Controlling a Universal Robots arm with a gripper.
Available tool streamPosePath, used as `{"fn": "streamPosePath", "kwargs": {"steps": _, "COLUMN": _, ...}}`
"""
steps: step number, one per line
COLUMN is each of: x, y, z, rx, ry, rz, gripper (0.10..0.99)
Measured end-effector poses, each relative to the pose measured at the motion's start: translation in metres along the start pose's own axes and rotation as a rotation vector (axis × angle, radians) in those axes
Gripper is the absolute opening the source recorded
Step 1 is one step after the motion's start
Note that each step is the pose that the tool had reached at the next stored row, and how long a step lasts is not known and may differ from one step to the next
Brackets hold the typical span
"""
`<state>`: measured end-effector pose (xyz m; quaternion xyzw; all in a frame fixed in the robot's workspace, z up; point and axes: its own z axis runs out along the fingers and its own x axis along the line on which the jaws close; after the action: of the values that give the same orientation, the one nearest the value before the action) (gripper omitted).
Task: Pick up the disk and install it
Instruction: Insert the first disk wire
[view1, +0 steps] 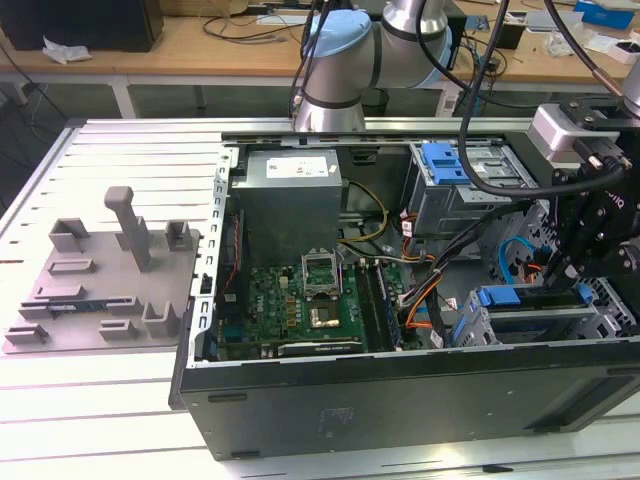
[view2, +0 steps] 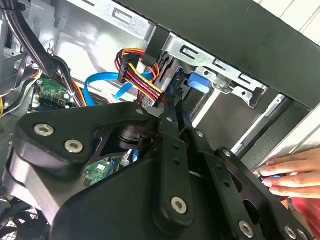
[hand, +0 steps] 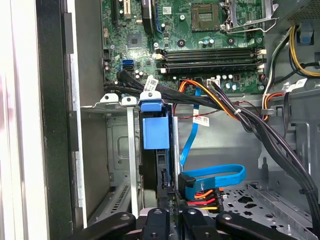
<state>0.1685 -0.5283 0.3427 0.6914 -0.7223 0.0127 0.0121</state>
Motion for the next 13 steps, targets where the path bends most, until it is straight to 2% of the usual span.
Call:
{"fn": "streamPosePath", "kwargs": {"steps": 4, "x": 0.0001, "y": 0.0000, "z": -0.0028, "rx": 0.000, "ry": 0.0005, "rz": 0.000, "gripper": 0.169}}
{"fn": "streamPosePath", "kwargs": {"steps": 13, "x": 0.0014, "y": -0.0001, "z": -0.0030, "rx": 0.000, "ry": 0.0005, "rz": 0.000, "gripper": 0.169}}
